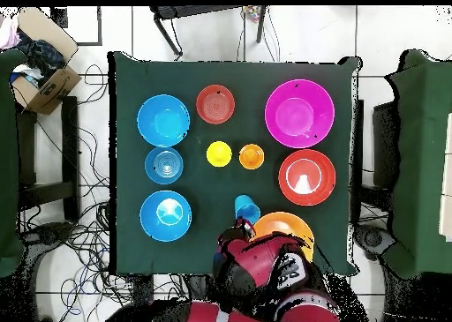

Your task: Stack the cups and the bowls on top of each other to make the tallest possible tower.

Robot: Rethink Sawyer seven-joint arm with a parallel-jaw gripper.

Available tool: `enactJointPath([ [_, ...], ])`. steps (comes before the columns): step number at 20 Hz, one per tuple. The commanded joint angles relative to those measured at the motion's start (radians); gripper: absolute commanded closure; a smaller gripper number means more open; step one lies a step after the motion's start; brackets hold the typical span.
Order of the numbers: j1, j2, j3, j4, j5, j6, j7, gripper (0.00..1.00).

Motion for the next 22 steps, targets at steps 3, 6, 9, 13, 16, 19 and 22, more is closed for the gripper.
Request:
enactJointPath([
  [3,-0.026,-0.025,0.118,-0.025,0.045,0.026,0.15,1.0],
  [6,-0.043,-0.051,0.146,-0.004,0.049,0.052,0.145,1.0],
  [9,-0.061,-0.084,0.184,0.022,0.054,0.082,0.142,1.0],
  [13,-0.09,-0.142,0.241,0.06,0.071,0.144,0.125,1.0],
  [16,-0.115,-0.173,0.279,0.085,0.088,0.18,0.115,1.0],
  [19,-0.15,-0.215,0.331,0.118,0.113,0.23,0.098,1.0],
  [22,-0.176,-0.255,0.375,0.142,0.15,0.28,0.082,1.0],
])
